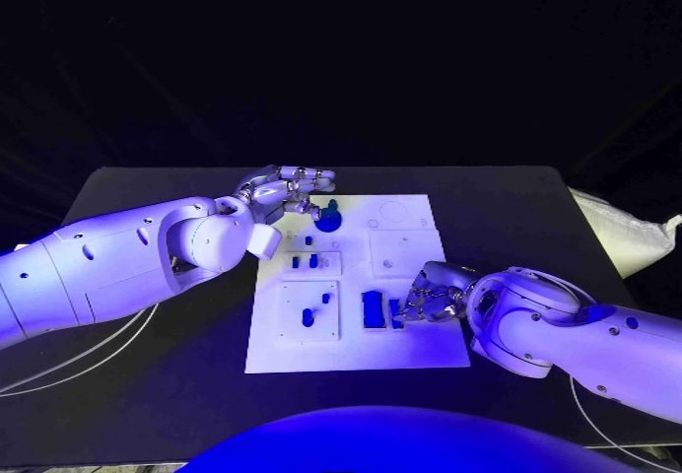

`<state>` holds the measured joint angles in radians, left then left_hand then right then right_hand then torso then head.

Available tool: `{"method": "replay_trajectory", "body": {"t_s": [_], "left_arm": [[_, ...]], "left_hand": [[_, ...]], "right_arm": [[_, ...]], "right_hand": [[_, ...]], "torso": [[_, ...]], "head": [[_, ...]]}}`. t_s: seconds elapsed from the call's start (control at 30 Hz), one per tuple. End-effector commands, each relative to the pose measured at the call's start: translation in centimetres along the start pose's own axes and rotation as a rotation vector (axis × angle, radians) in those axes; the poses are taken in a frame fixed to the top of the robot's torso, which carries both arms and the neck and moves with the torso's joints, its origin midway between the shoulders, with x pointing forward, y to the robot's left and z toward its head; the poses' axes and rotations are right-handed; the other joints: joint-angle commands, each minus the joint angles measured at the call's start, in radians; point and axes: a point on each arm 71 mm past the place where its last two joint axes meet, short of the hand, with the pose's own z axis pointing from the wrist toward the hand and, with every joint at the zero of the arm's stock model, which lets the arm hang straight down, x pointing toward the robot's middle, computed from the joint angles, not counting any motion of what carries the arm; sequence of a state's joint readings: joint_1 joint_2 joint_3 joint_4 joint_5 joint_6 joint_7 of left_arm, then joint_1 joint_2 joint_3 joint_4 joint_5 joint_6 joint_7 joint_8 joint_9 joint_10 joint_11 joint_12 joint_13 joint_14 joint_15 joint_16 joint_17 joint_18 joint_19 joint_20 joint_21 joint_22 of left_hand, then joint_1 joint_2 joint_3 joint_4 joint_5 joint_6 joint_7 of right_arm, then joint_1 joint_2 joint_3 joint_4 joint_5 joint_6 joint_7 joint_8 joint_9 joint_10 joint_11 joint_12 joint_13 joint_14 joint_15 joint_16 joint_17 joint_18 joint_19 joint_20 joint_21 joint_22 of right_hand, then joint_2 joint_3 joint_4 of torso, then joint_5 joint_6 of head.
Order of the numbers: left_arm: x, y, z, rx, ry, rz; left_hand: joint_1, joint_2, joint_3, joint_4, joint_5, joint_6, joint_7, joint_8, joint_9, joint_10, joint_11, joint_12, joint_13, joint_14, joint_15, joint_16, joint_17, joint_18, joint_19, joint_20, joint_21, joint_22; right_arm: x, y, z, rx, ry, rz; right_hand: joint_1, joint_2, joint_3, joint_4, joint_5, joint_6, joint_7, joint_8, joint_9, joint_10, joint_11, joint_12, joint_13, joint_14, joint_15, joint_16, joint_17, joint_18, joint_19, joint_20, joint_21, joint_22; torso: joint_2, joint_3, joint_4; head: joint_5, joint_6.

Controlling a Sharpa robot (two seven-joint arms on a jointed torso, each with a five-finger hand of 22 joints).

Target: Assemble the parts on the task board

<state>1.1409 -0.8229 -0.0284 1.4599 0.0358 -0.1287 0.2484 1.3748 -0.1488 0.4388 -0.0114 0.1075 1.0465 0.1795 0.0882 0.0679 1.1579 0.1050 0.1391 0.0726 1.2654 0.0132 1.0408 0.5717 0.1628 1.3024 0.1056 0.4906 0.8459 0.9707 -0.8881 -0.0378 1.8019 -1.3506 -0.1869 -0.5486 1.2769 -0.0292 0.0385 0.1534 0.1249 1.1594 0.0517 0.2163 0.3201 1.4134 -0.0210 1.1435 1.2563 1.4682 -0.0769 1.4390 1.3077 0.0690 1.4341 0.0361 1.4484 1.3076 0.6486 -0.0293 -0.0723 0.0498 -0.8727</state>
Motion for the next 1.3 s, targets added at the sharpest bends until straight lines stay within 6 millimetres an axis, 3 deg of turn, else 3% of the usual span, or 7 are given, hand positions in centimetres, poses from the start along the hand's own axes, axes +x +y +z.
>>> {"method": "replay_trajectory", "body": {"t_s": [0.03, 0.4, 0.73, 0.9, 1.03, 1.17, 1.3], "left_arm": [[0.3, -0.1, 0.0, 0.005, 0.022, -0.002], [0.1, 0.0, 0.1, 0.007, 0.015, -0.001], [-0.5, 0.6, 0.3, 0.032, -0.064, -0.007], [-1.2, 0.7, 0.4, 0.077, -0.135, 0.017], [-1.8, 1.0, 0.4, 0.105, -0.183, 0.033], [-2.3, 1.5, 0.5, 0.122, -0.225, 0.030], [-2.5, 1.9, 0.6, 0.127, -0.248, 0.025]], "left_hand": [[-0.001, 0.011, -0.007, -0.001, -0.005, -0.006, 0.001, 0.004, 0.000, -0.005, -0.001, 0.004, -0.001, -0.007, 0.000, -0.001, -0.001, 0.018, -0.004, 0.002, -0.005, -0.001], [-0.001, 0.012, -0.007, -0.001, -0.005, -0.007, 0.001, 0.004, 0.000, -0.005, -0.001, 0.005, -0.001, -0.007, 0.000, -0.001, -0.002, 0.018, -0.004, 0.002, -0.005, -0.001], [-0.016, 0.012, -0.026, 0.009, -0.005, -0.016, 0.006, 0.006, -0.001, -0.020, 0.006, 0.012, -0.002, -0.108, 0.011, -0.074, -0.086, 0.015, -0.064, 0.011, -0.047, -0.021], [-0.020, 0.017, -0.046, 0.021, -0.005, -0.030, 0.010, 0.006, -0.002, -0.048, 0.019, 0.014, -0.006, -0.246, 0.034, -0.239, -0.177, 0.010, -0.210, 0.031, -0.149, -0.075], [-0.017, 0.023, -0.055, 0.033, -0.005, -0.044, 0.012, 0.002, -0.002, -0.076, 0.035, 0.001, -0.009, -0.307, 0.071, -0.472, -0.293, 0.000, -0.343, 0.062, -0.262, -0.154], [-0.012, 0.025, -0.066, 0.039, -0.004, -0.055, 0.006, -0.008, -0.003, -0.105, 0.051, -0.023, -0.010, -0.355, 0.114, -0.637, -0.370, -0.011, -0.466, 0.106, -0.376, -0.247], [-0.003, 0.032, -0.086, 0.039, -0.004, -0.060, 0.003, -0.018, -0.002, -0.119, 0.063, -0.044, -0.010, -0.346, 0.132, -0.747, -0.427, 0.011, -0.502, 0.146, -0.427, -0.327]], "right_arm": [[0.5, -0.3, 0.0, 0.001, 0.011, -0.018], [-1.8, -0.2, -1.4, -0.093, -0.040, 0.100], [-7.3, -1.0, 0.3, -0.325, -0.102, 0.524], [-9.8, -2.3, 2.5, -0.406, -0.126, 0.777], [-11.1, -3.2, 4.0, -0.439, -0.150, 0.919], [-12.0, -3.9, 5.3, -0.462, -0.185, 0.997], [-12.6, -4.5, 6.1, -0.470, -0.225, 1.027]], "right_hand": [[-0.018, 0.013, -0.017, 0.010, 0.026, -0.007, 0.004, -0.001, -0.001, 0.006, 0.001, 0.006, 0.002, 0.063, -0.006, -0.002, 0.038, -0.015, 0.001, -0.006, -0.001, 0.025], [-0.056, -0.005, -0.079, 0.041, 0.100, -0.021, 0.010, -0.008, 0.000, -0.011, 0.007, -0.035, -0.022, 0.057, -0.002, -0.019, 0.012, -0.009, -0.015, -0.003, -0.016, -0.001], [0.032, 0.033, -0.095, -0.001, 0.101, -0.134, 0.057, -0.077, -0.026, -0.168, 0.048, -0.360, -0.256, 0.012, 0.032, -0.155, -0.164, 0.033, -0.134, 0.025, -0.144, -0.200], [0.147, 0.079, -0.027, -0.060, 0.062, -0.162, 0.085, -0.109, -0.045, -0.325, 0.077, -0.651, -0.483, -0.179, 0.054, -0.624, -0.651, 0.115, -0.420, 0.044, -0.507, -0.659], [0.170, 0.077, 0.030, -0.071, 0.043, -0.163, 0.111, -0.138, -0.072, -0.350, 0.101, -0.853, -0.694, -0.254, 0.090, -0.869, -0.776, 0.112, -0.460, 0.076, -0.677, -0.769], [0.163, 0.049, 0.087, -0.077, 0.020, -0.191, 0.131, -0.156, -0.116, -0.358, 0.140, -0.989, -0.897, -0.386, 0.157, -1.136, -0.935, 0.107, -0.554, 0.133, -0.890, -0.904], [0.139, 0.038, 0.126, -0.097, 0.017, -0.205, 0.136, -0.154, -0.155, -0.361, 0.162, -1.045, -1.023, -0.412, 0.186, -1.259, -1.039, 0.113, -0.555, 0.173, -1.013, -0.991]], "torso": [[0.000, -0.0005, -0.0013], [-0.005, -0.0028, 0.0016], [-0.047, -0.0218, -0.0008], [-0.077, -0.0307, -0.0043], [-0.086, -0.0294, -0.0026], [-0.102, -0.0276, 0.0019], [-0.109, -0.0259, 0.0076]], "head": [[-0.001, 0.000], [-0.006, 0.007], [-0.022, 0.040], [-0.026, 0.064], [-0.025, 0.089], [-0.026, 0.114], [-0.024, 0.129]]}}
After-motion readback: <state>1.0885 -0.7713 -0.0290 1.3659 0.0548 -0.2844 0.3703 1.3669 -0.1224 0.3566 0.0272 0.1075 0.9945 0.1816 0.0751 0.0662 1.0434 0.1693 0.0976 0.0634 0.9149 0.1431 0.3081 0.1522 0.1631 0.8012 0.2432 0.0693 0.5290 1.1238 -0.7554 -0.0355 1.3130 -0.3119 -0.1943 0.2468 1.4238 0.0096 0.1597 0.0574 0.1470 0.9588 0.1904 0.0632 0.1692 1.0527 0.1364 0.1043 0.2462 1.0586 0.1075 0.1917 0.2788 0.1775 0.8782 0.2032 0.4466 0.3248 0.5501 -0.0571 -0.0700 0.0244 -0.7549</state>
